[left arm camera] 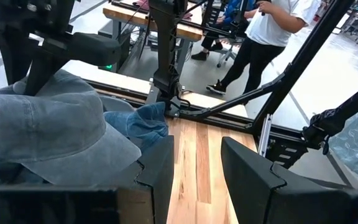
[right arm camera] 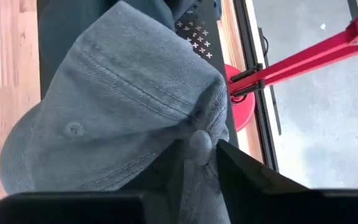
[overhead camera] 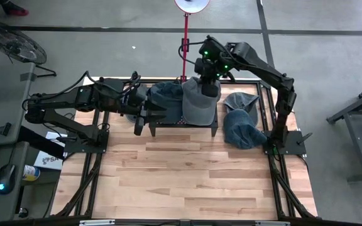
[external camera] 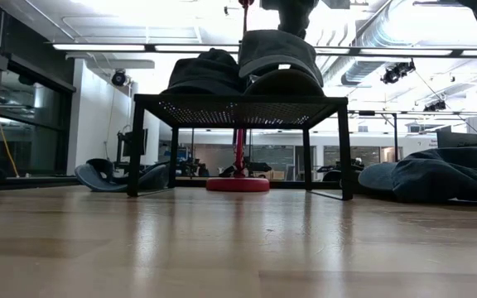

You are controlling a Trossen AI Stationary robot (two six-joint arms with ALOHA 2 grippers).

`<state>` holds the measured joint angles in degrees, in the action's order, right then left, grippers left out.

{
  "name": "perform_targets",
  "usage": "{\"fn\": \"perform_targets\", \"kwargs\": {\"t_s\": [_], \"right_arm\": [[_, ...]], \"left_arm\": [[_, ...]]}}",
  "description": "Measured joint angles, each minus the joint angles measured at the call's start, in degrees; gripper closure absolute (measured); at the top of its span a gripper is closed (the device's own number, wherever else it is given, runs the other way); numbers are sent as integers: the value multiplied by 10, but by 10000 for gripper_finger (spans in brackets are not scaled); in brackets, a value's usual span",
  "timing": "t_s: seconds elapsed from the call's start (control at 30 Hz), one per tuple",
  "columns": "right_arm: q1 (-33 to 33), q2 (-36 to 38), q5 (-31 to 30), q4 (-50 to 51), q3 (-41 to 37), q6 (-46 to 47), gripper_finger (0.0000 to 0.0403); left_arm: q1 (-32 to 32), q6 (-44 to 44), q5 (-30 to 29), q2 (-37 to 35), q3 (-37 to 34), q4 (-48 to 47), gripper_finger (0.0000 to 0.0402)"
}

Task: Pick & Place hat
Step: Stack the left gray cap on the gray cap, then stack the right black cap on the black cap

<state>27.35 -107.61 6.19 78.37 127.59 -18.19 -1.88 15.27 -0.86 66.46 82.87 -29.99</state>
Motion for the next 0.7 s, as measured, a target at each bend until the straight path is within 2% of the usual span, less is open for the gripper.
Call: {"fn": "perform_targets", "kwargs": {"t_s": [0.4,0.7], "right_arm": [[0,11,-34,13,0,65,214],[0,64,-92,8,1,100,194]], "left_arm": [[0,0,0,0,0,-2,271],[0,-3,-1,0,0,-2,271]]}}
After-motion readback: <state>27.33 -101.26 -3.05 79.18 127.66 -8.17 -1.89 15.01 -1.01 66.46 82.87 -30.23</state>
